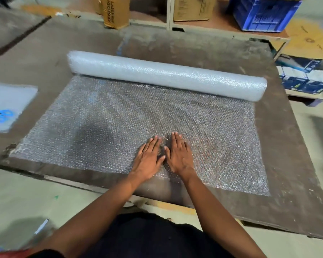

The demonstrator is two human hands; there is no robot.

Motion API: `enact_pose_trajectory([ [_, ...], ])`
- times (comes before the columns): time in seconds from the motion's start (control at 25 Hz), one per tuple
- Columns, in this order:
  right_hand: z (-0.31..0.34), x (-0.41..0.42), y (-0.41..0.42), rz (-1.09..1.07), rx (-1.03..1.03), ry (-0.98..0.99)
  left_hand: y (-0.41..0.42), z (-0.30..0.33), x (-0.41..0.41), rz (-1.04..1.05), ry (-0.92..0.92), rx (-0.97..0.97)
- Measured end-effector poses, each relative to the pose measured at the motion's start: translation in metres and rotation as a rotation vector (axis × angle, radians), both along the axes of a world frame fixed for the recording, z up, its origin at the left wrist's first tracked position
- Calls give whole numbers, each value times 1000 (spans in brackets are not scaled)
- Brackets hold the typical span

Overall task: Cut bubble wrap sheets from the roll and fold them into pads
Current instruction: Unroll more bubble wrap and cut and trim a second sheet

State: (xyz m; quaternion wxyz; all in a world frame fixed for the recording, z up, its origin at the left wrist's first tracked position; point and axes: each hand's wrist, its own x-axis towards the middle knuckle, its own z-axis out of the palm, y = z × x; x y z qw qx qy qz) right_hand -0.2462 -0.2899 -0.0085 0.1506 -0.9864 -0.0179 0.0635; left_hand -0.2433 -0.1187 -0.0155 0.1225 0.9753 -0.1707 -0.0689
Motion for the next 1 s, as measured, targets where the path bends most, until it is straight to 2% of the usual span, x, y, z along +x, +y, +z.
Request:
enact_pose_trajectory([
  [0.4, 5, 59, 151, 108, 30, -49, 149, 8, 38, 190, -27, -123],
  [0.68, 7, 128, 360, 148, 109, -85, 346, -1, 91, 291, -47, -175],
  [1.0, 5, 175, 545, 213, 133, -76, 524, 4, 146, 309, -146, -138],
])
